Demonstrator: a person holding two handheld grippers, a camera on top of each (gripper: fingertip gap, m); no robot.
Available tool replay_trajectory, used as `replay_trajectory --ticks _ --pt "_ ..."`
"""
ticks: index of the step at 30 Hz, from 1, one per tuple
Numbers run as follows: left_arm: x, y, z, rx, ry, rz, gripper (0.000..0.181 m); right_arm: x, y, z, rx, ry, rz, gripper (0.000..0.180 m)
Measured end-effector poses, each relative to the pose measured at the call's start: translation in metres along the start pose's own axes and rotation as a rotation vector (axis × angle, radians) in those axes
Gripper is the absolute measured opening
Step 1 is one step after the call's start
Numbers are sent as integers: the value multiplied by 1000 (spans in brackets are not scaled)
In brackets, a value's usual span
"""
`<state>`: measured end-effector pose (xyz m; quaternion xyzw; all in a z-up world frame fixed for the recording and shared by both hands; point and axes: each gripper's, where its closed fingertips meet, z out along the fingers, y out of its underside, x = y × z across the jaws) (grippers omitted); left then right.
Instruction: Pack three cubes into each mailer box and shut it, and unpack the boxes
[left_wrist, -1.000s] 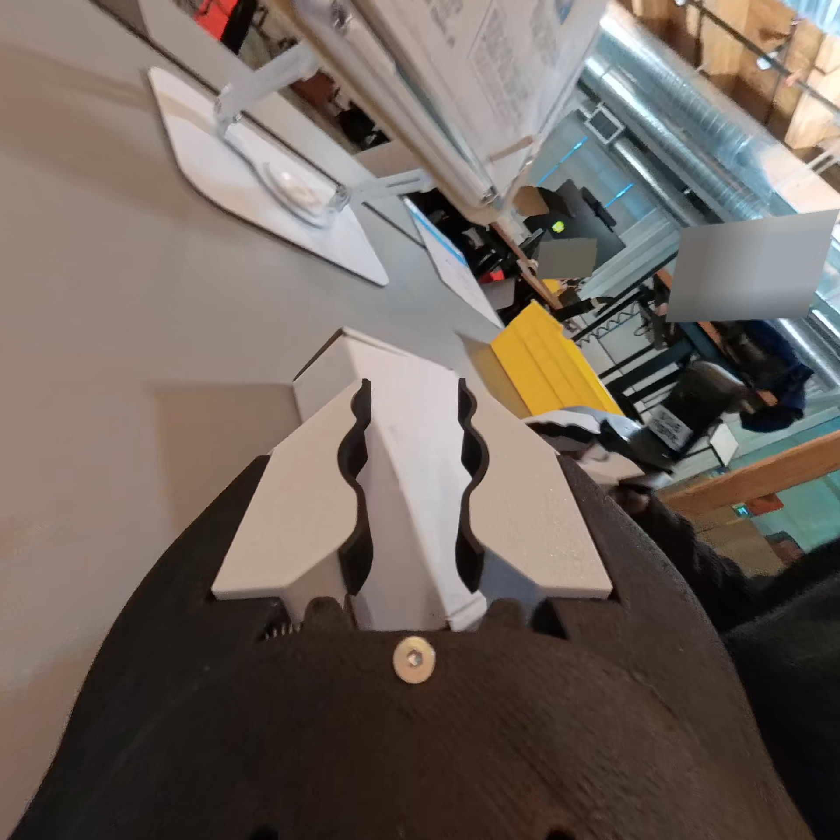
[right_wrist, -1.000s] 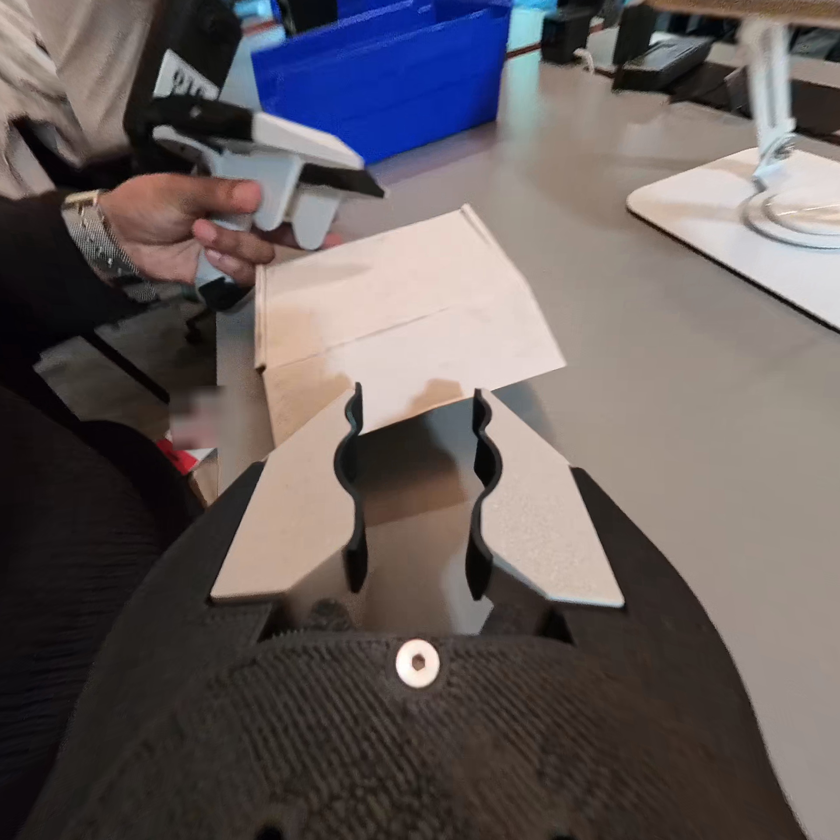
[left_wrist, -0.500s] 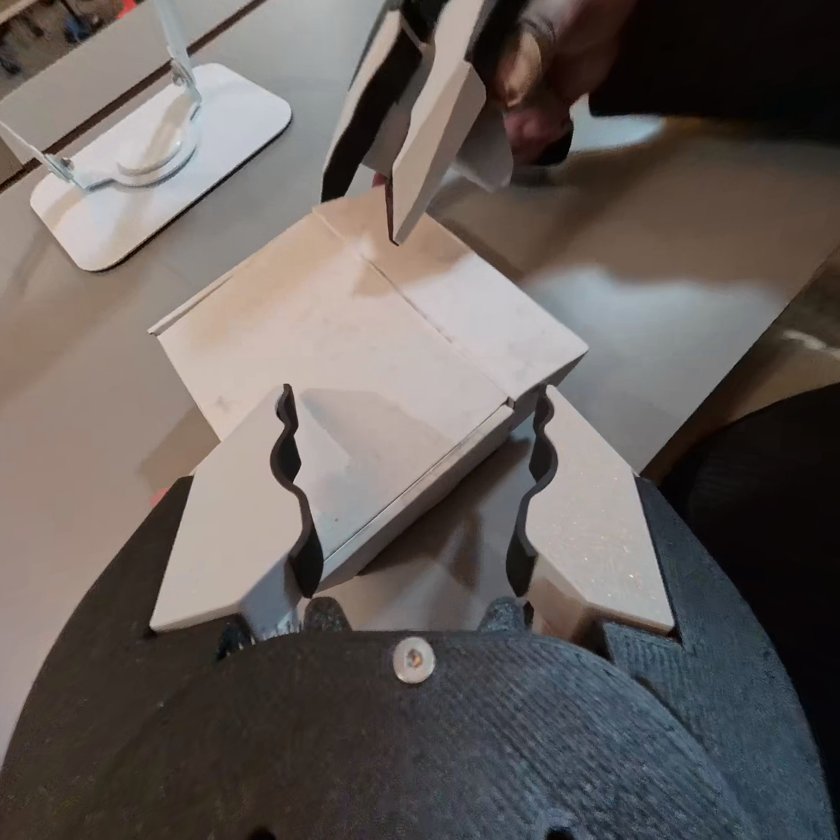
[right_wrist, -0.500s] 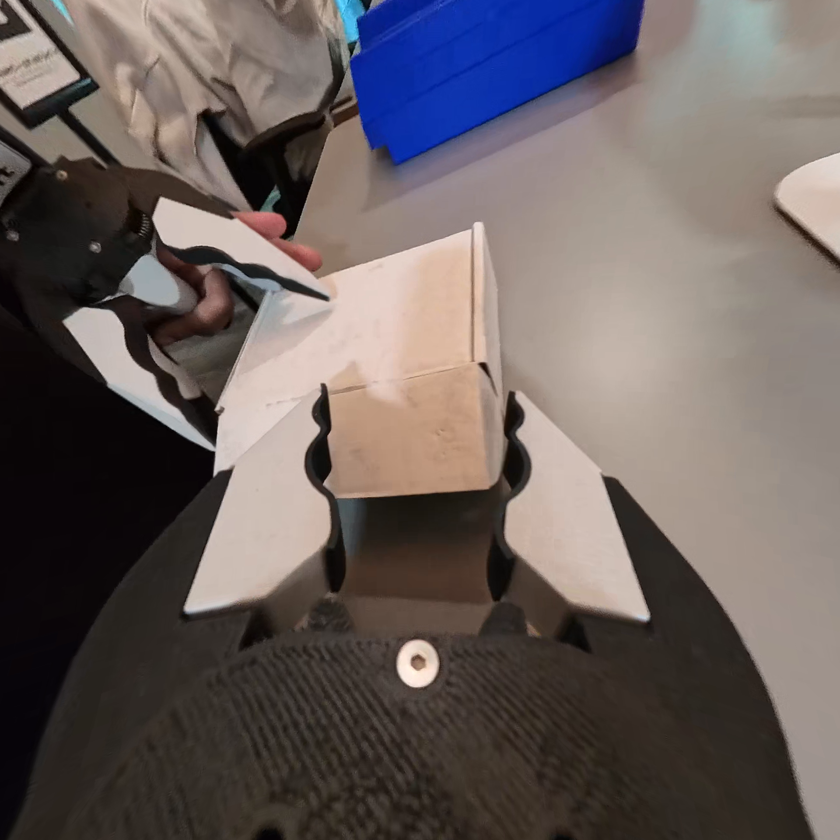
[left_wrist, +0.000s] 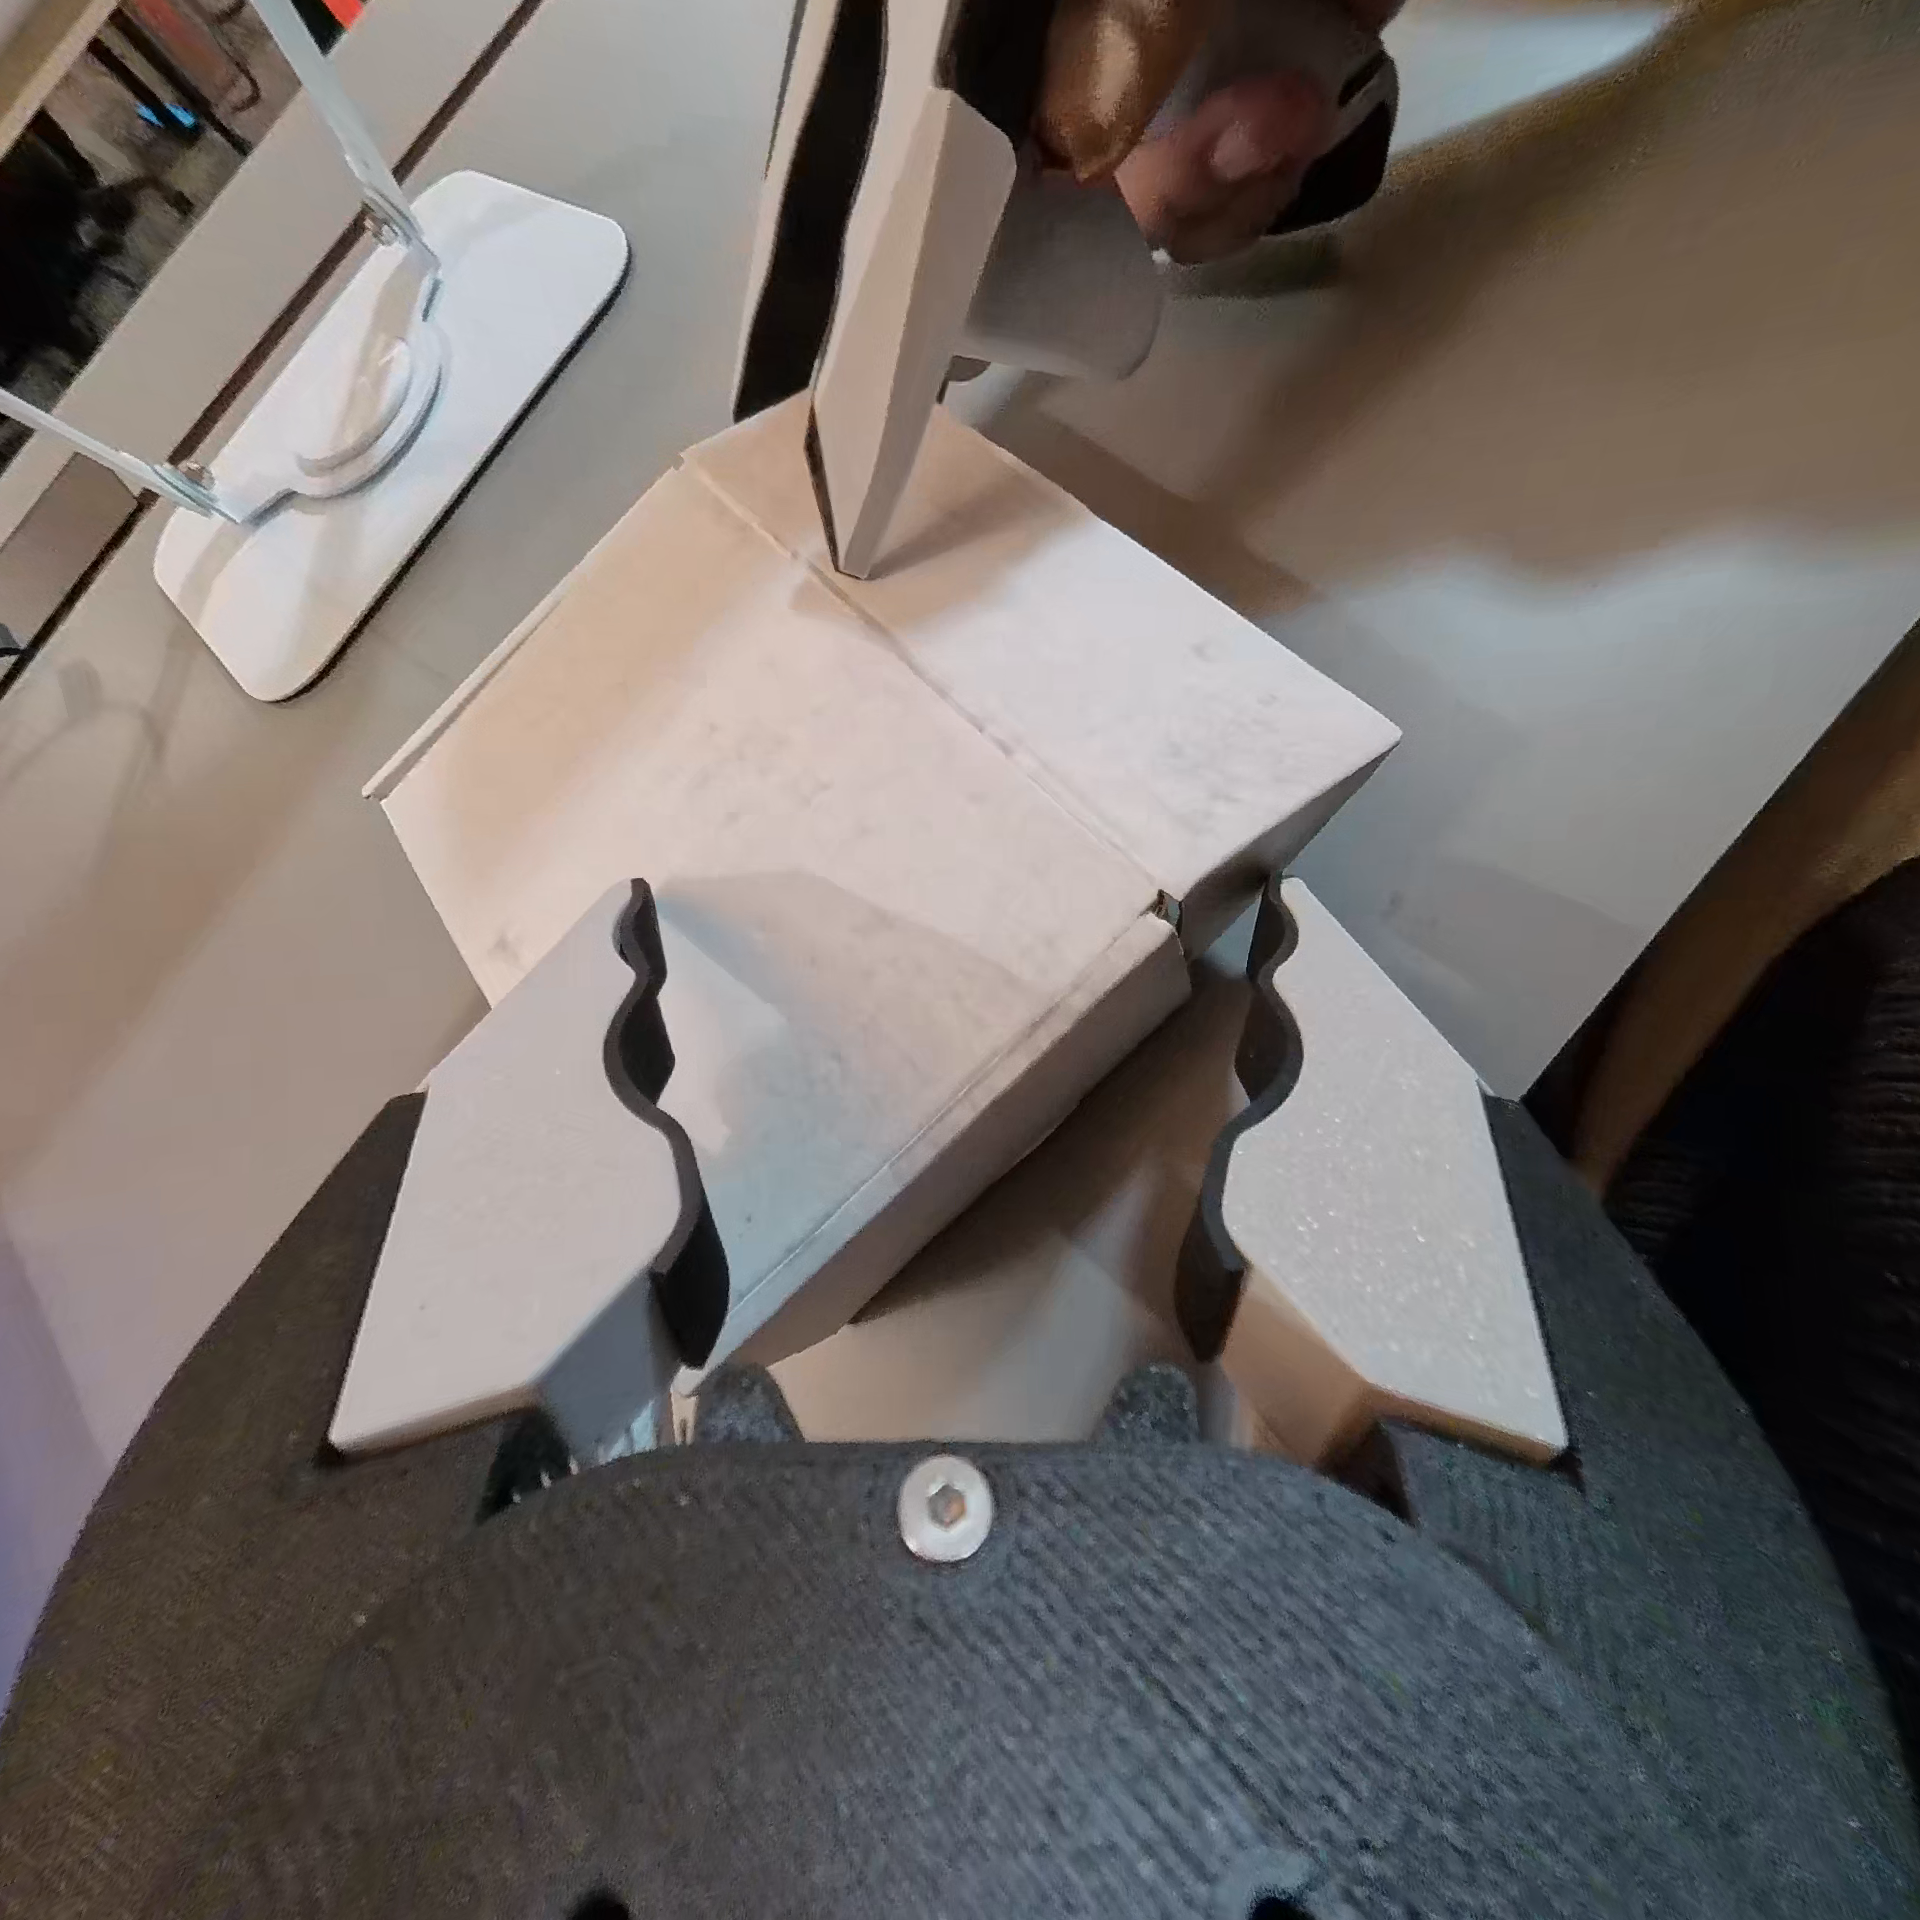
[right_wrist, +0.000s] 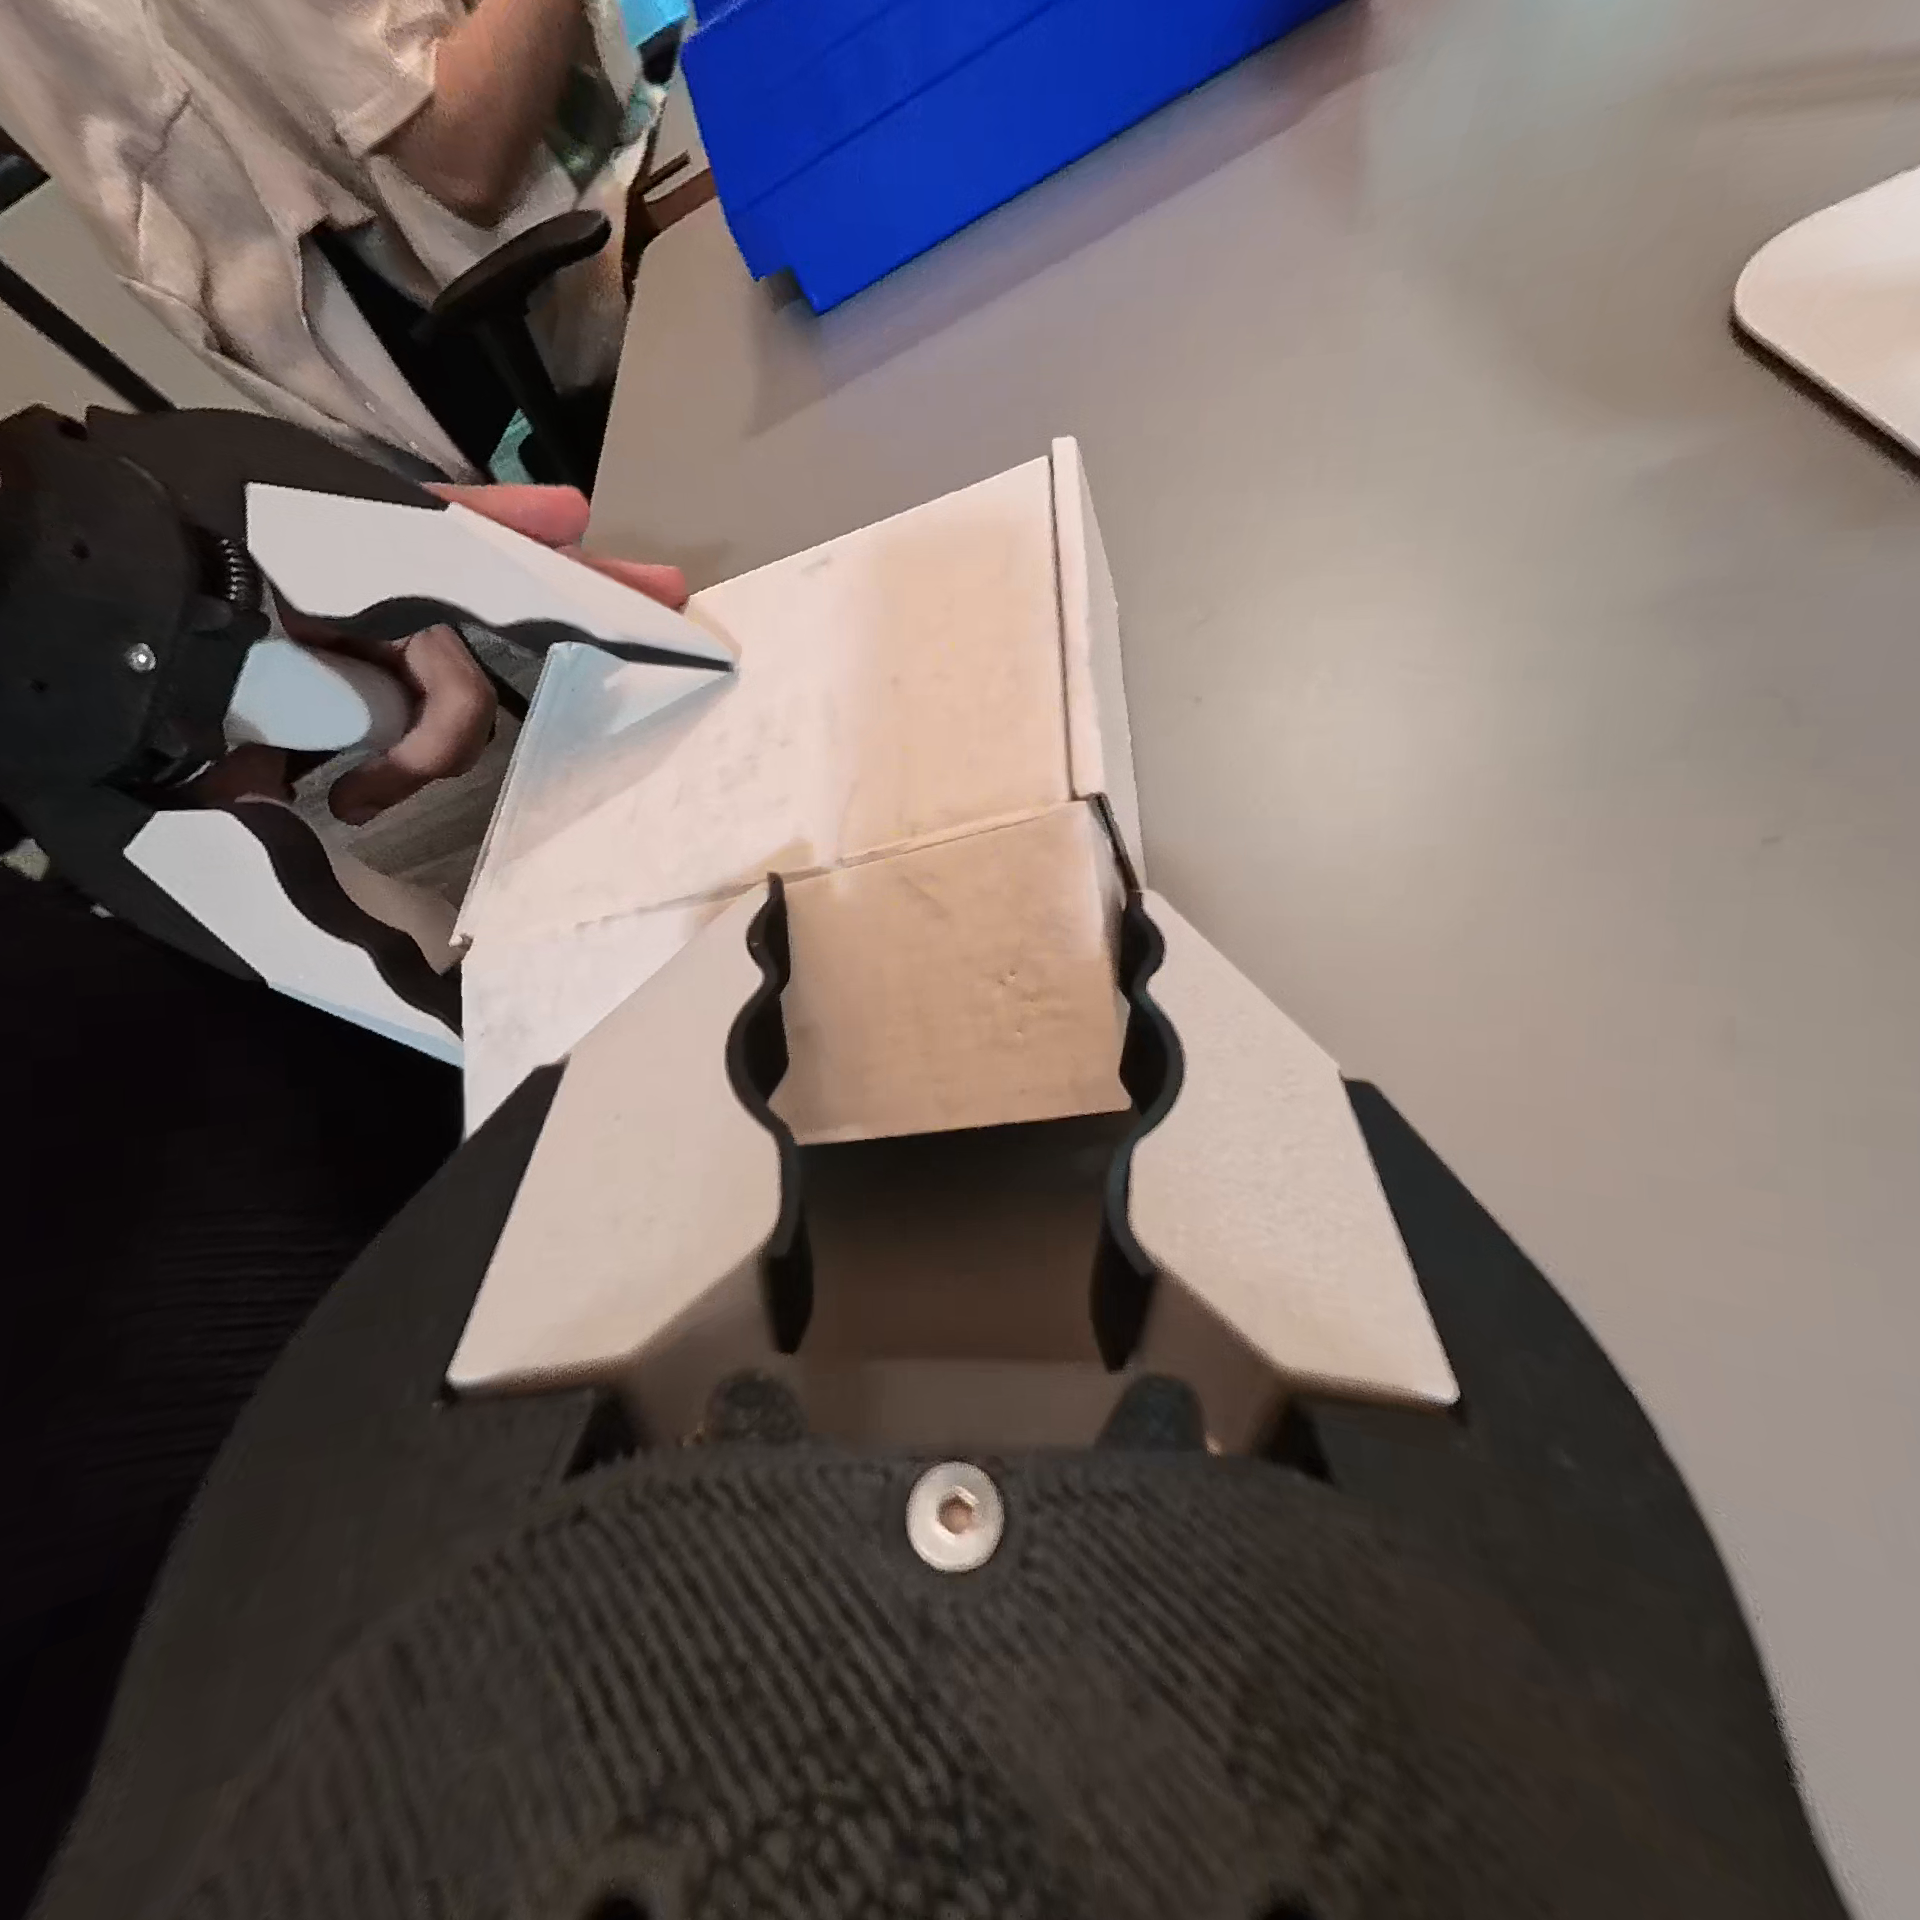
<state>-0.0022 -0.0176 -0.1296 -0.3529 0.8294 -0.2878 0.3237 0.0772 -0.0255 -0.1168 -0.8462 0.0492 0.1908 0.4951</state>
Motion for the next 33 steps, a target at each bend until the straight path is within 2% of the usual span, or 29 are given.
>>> replay_trajectory --ticks 4,9,16,20,26,32,33 --pt "1 2 -1 5 14 21 112 3 -3 -1 48 42 94 56" --pt "2 1 -1 36 6 61 111 4 -2 -4 98 119 119 58" --pt "1 5 1 79 -93 185 108 12 -4 -8 198 252 234 54" --pt "0 5 -1 120 -143 239 103 9 -4 -23 221 423 154 52" --pt "0 5 -2 127 -133 225 102 -21 12 -25 163 484 40 46" --pt "1 4 -3 134 -132 257 100 -39 22 -16 110 461 -40 22" --pt "1 3 -3 133 -130 260 99 -44 21 -14 108 441 -58 10"
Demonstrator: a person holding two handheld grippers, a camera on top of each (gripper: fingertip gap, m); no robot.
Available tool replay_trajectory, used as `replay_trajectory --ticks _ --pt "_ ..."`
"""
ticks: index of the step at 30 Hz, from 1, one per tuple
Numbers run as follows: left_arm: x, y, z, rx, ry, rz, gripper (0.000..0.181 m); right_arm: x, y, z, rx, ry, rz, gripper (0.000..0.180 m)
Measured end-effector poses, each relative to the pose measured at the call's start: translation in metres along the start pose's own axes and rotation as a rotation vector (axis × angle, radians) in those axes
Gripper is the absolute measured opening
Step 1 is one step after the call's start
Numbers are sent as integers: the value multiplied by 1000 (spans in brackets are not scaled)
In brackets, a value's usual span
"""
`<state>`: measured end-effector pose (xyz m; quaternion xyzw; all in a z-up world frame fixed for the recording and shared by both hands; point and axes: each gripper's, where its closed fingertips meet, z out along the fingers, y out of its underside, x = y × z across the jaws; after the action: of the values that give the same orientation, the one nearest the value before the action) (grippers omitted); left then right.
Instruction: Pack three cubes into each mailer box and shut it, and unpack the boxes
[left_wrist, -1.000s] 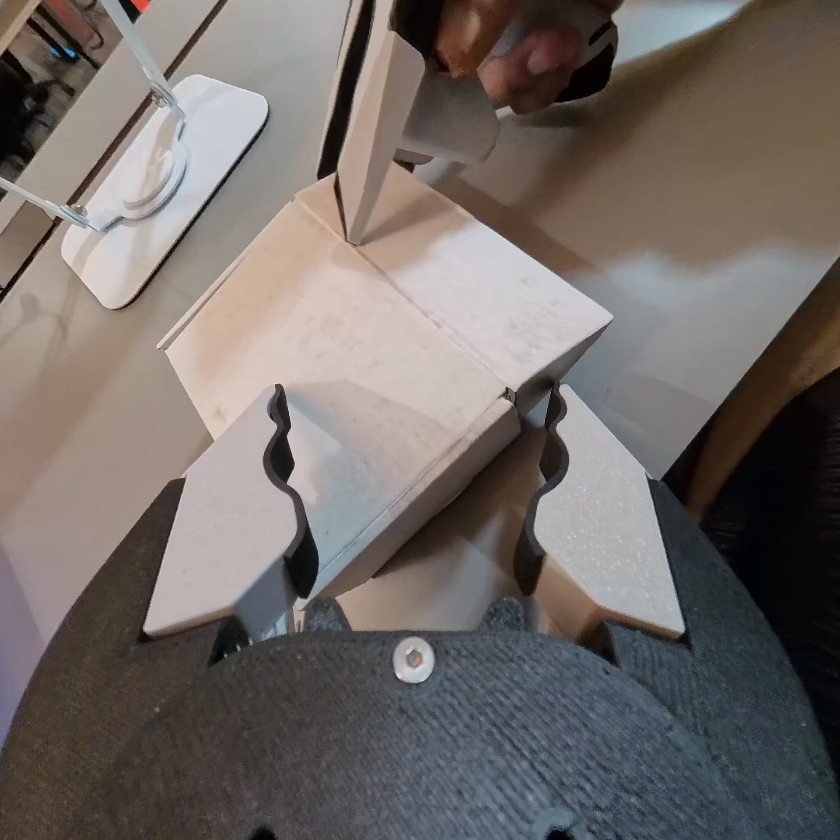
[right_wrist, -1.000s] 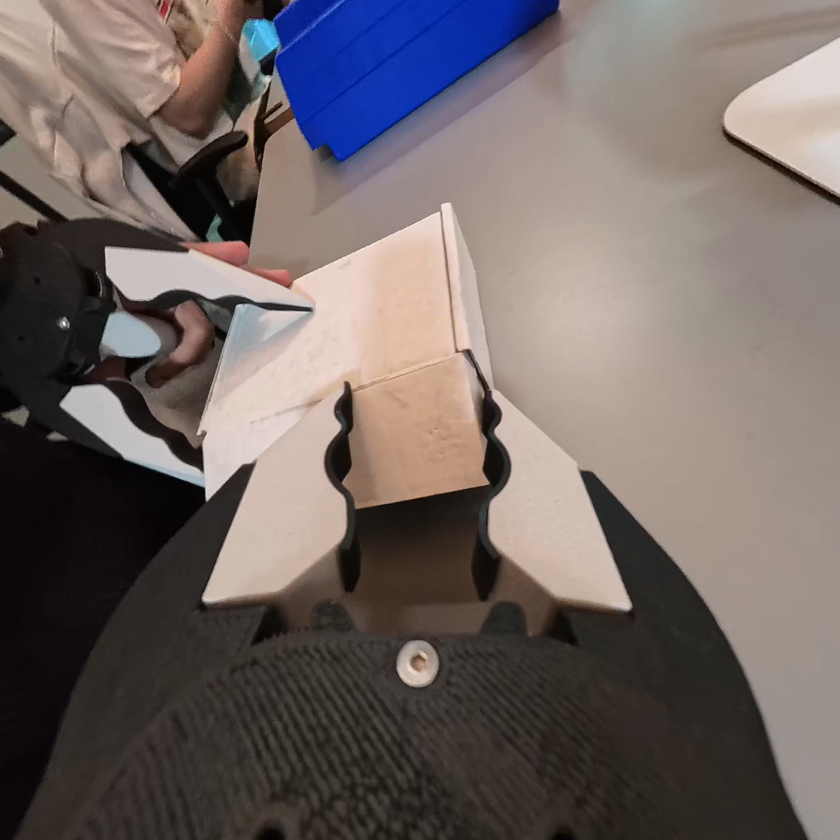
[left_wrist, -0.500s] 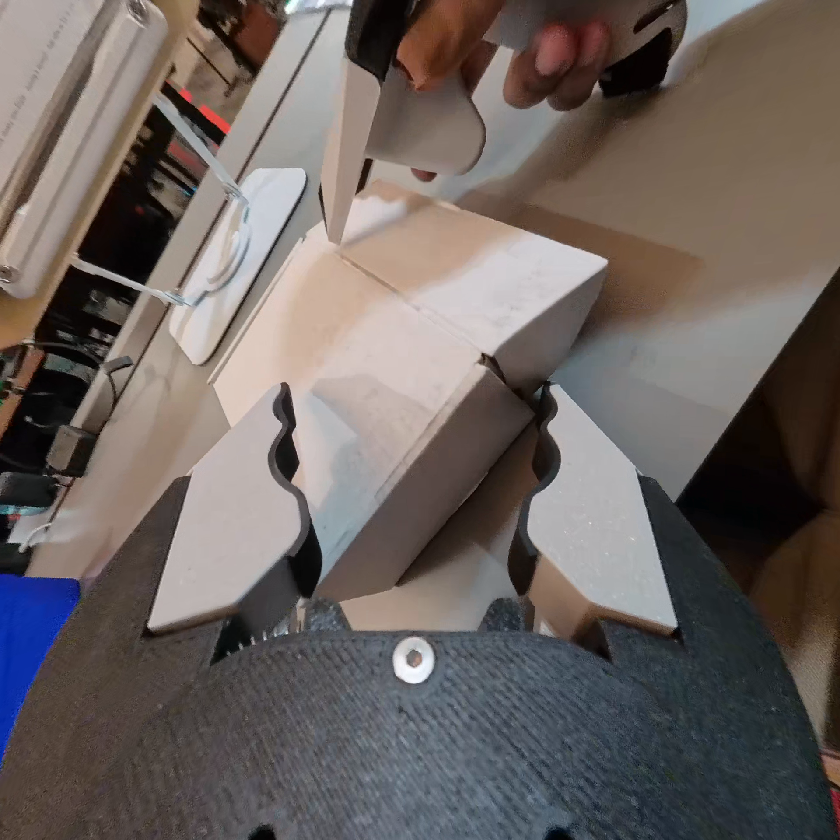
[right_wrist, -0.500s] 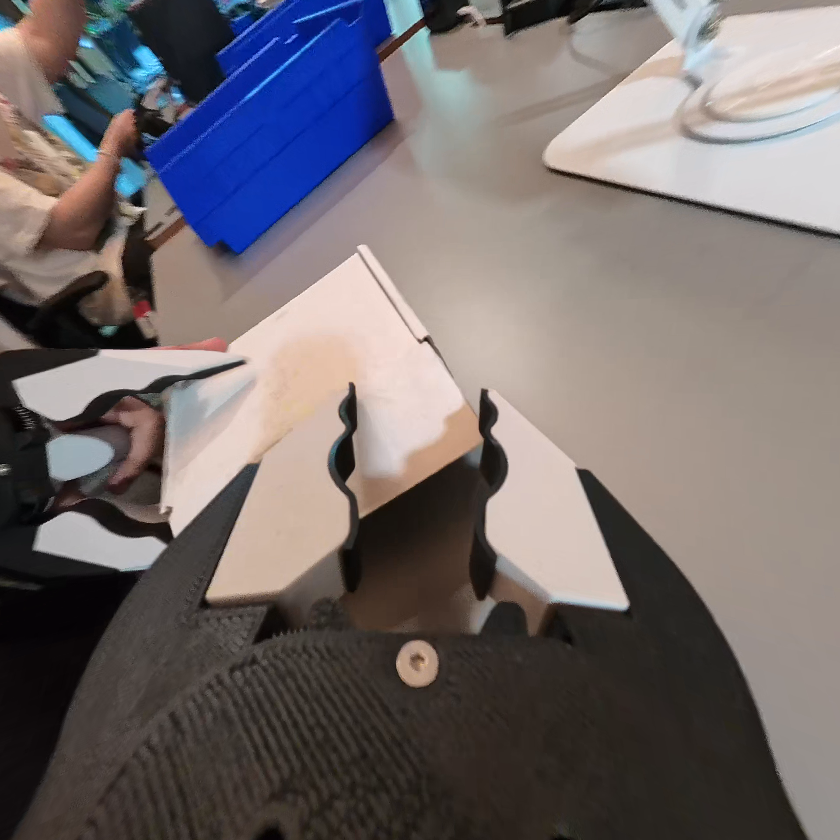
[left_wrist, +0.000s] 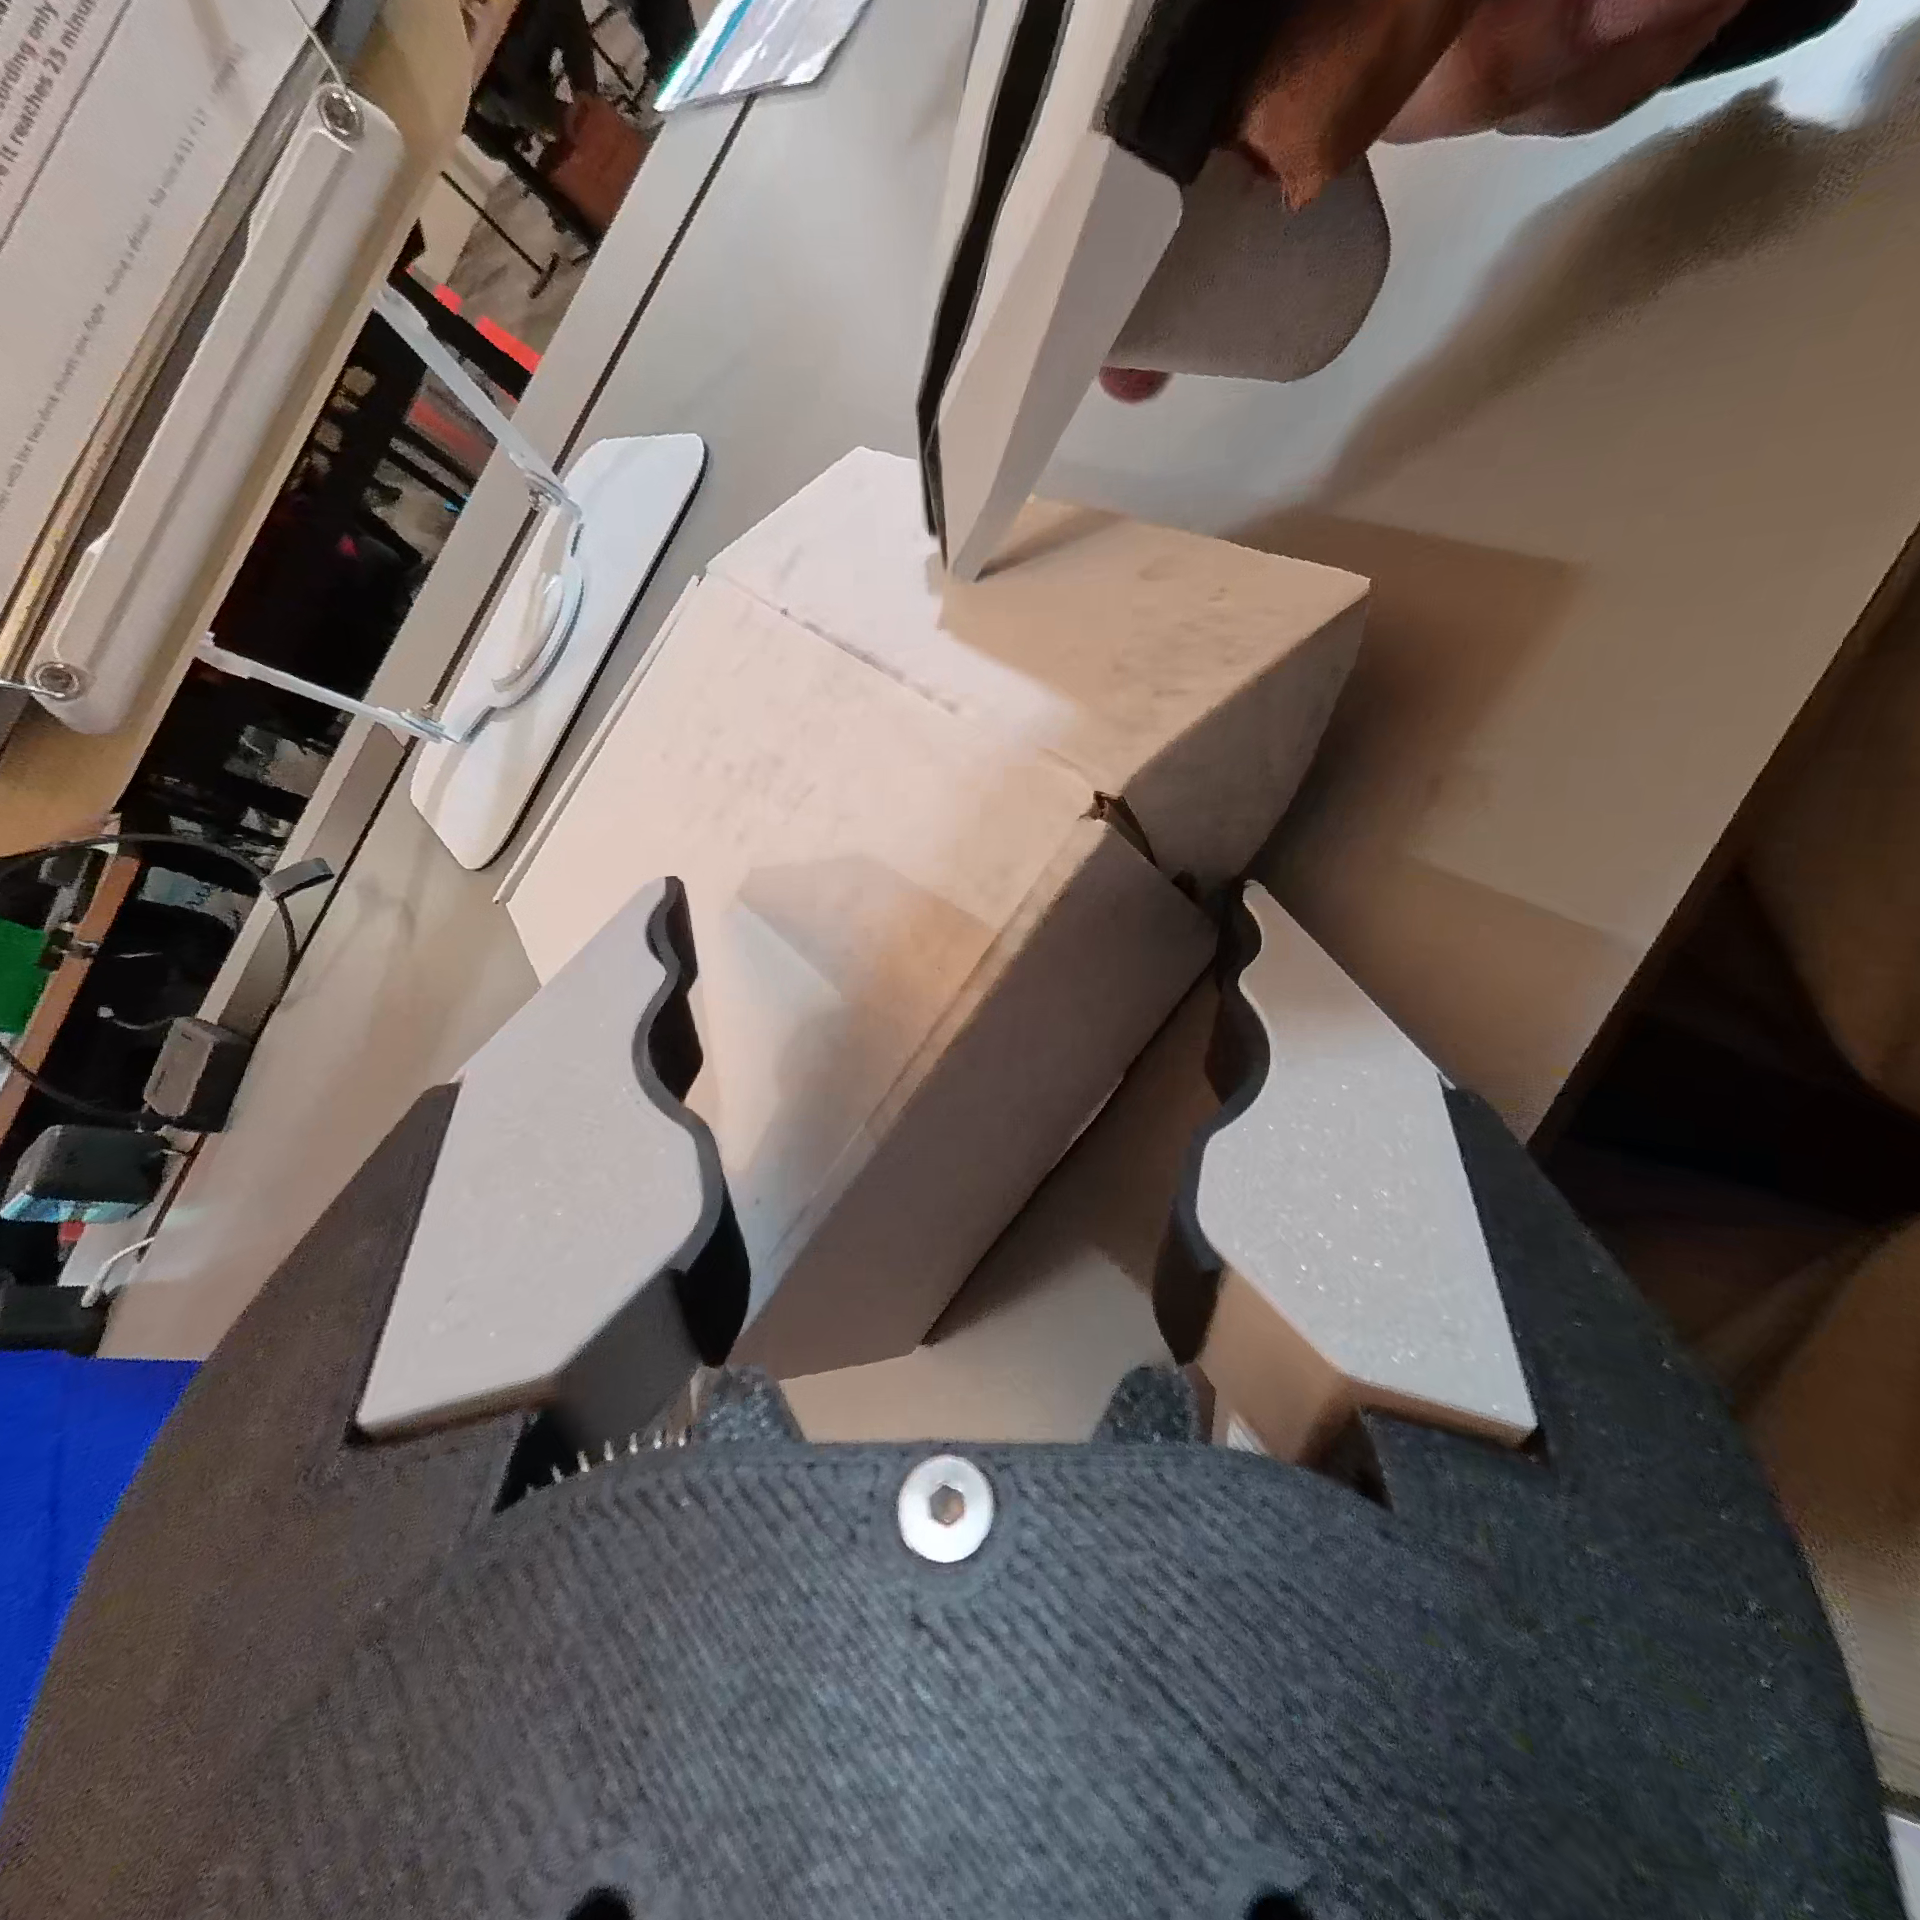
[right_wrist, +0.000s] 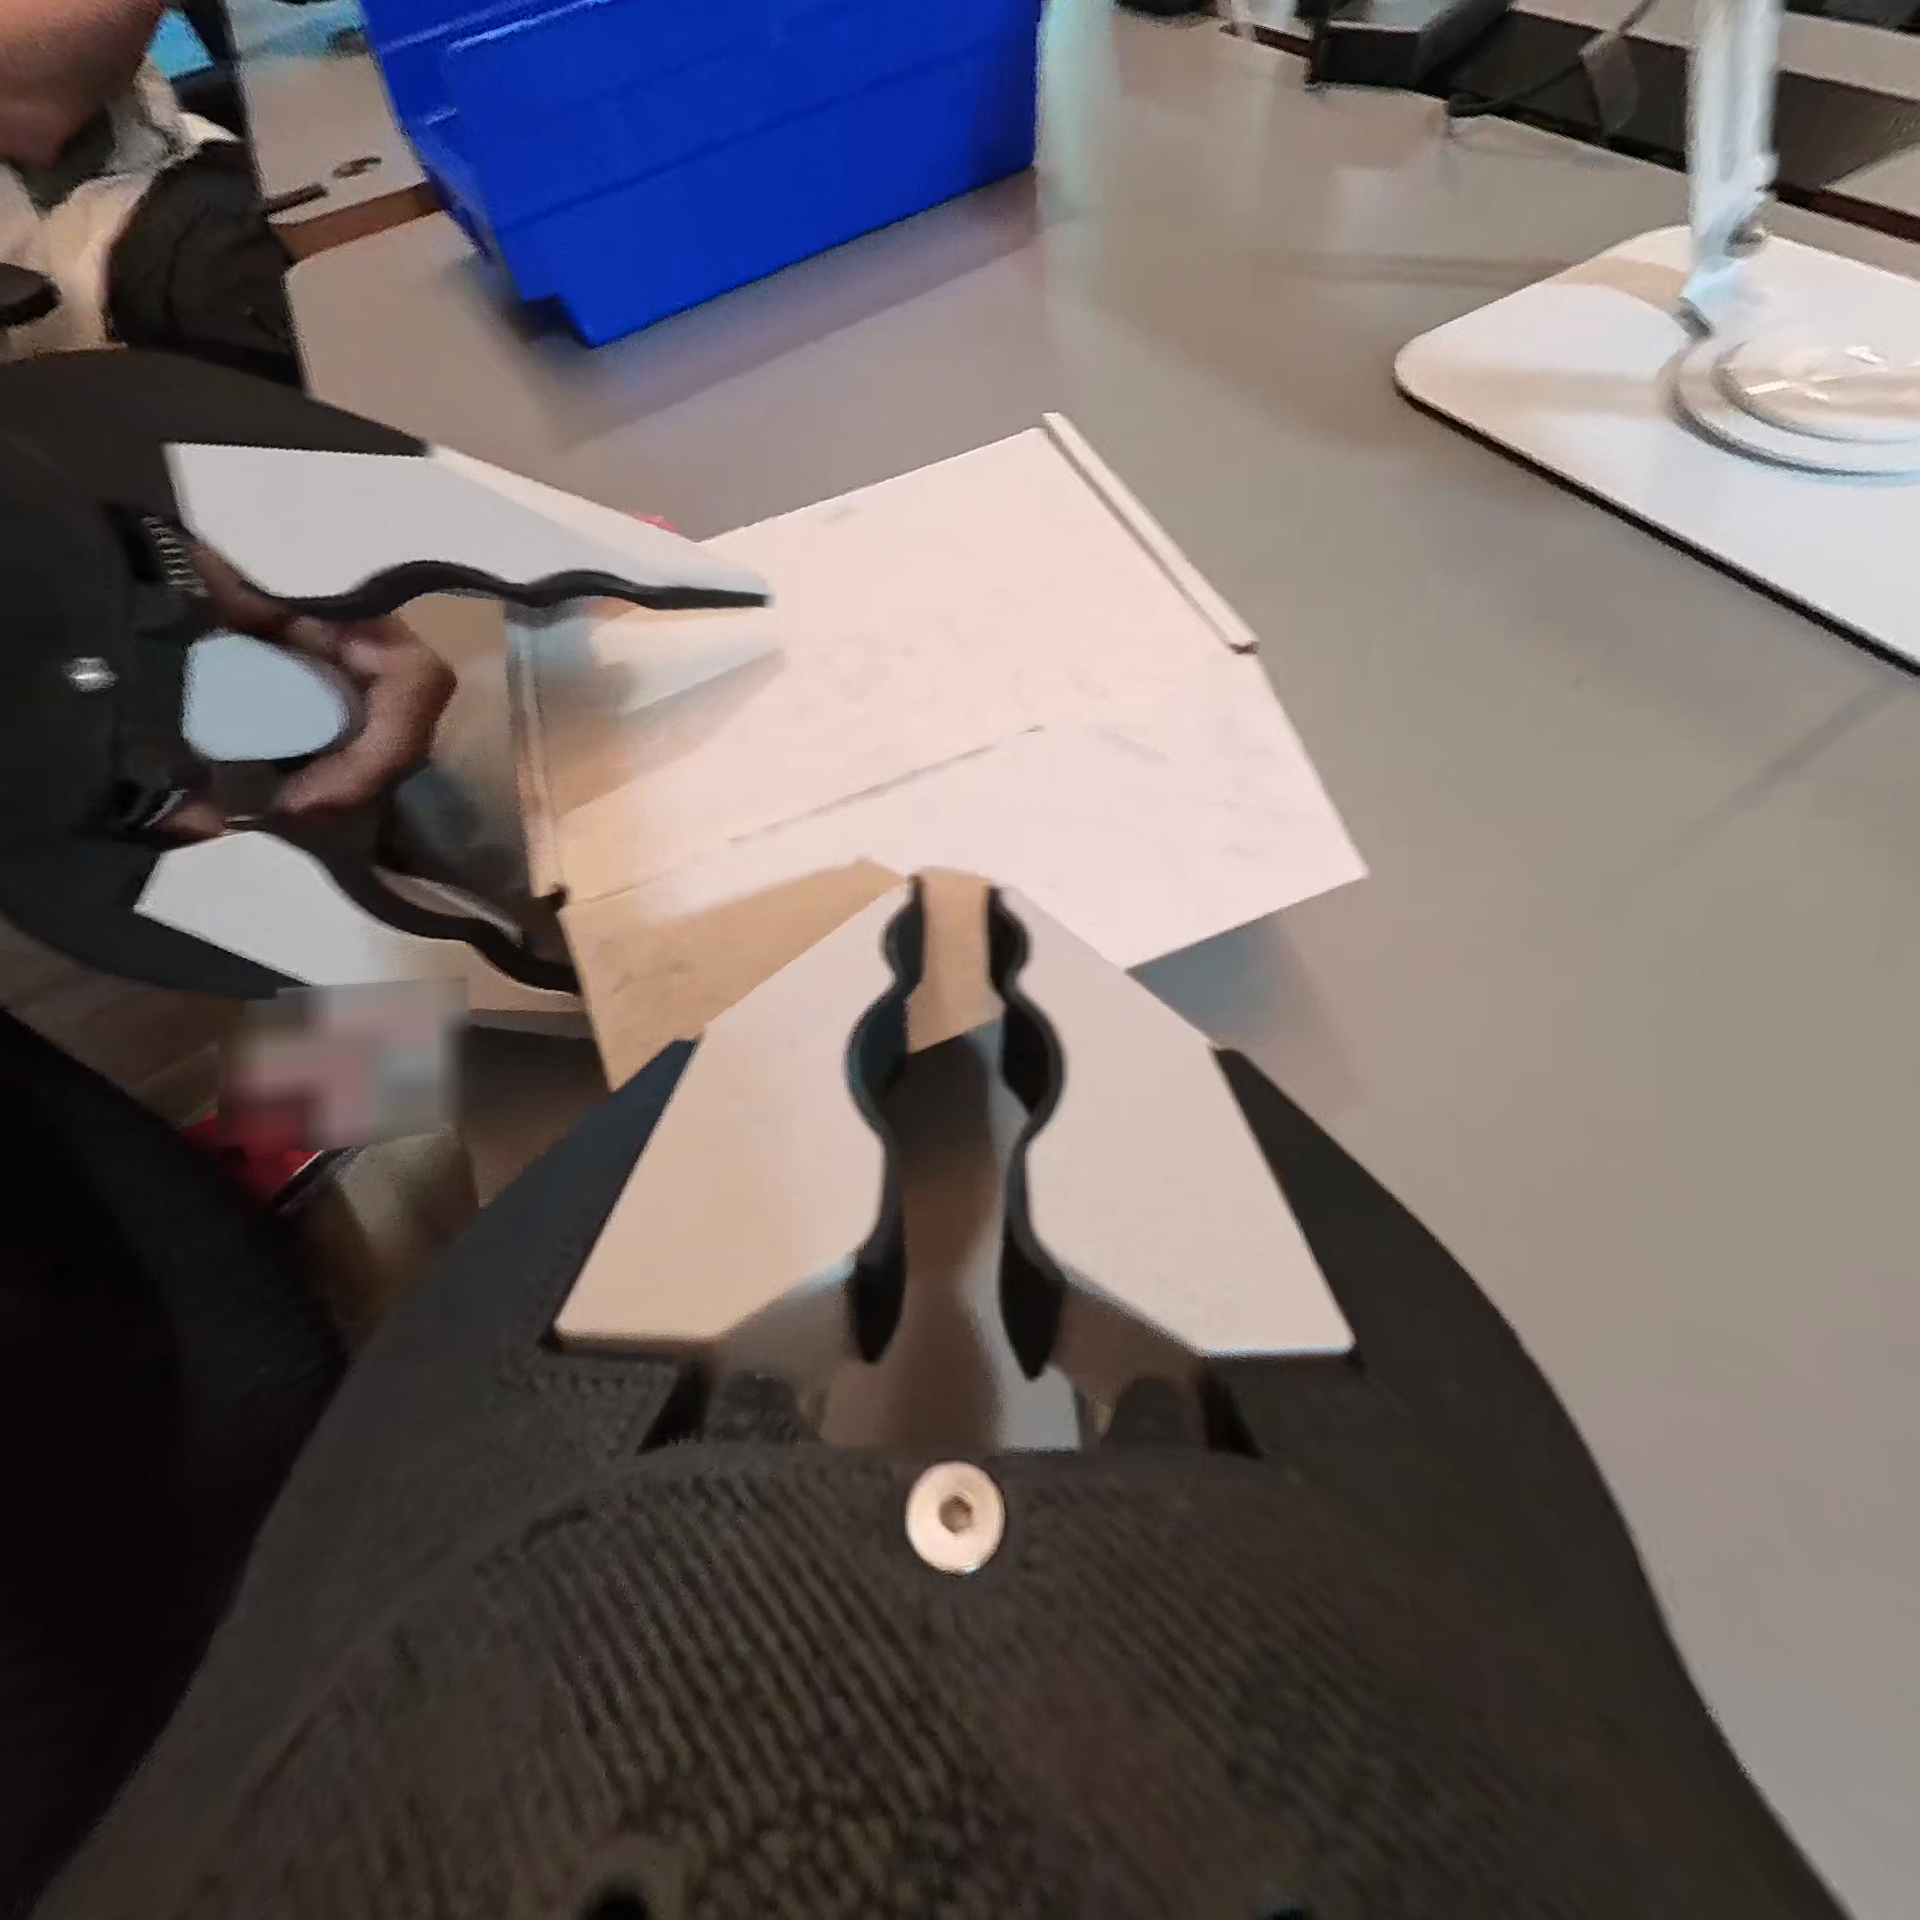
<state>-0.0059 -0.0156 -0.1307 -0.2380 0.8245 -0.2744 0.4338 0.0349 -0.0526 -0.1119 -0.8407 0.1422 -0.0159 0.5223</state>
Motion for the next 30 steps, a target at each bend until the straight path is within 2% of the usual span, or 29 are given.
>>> replay_trajectory --ticks 1,6,10,16,20,22,26,28,30 --pt "1 -1 0 1 9 3 98 -6 0 1 4 -28 -1 0" --pt "4 -5 -3 35 44 12 92 -7 0 3 17 -45 40 0" --pt "0 -16 -10 117 112 -133 84 -9 17 10 -82 -106 147 0" --pt "-11 -22 -17 207 152 -286 80 -8 15 12 -74 -54 108 0" --pt "-17 -26 -21 252 170 -367 76 -7 16 12 -75 -105 213 0" --pt "-25 -29 -26 304 198 -468 75 -7 16 12 -70 -137 278 0" --pt "-57 -36 -40 469 264 -805 65 -6 13 10 -57 -170 344 0" --pt "-82 -25 -42 497 195 -945 47 -1 9 8 -38 -134 330 0" --pt "-100 0 -37 438 84 -1015 32 7 8 6 -34 -83 315 0"
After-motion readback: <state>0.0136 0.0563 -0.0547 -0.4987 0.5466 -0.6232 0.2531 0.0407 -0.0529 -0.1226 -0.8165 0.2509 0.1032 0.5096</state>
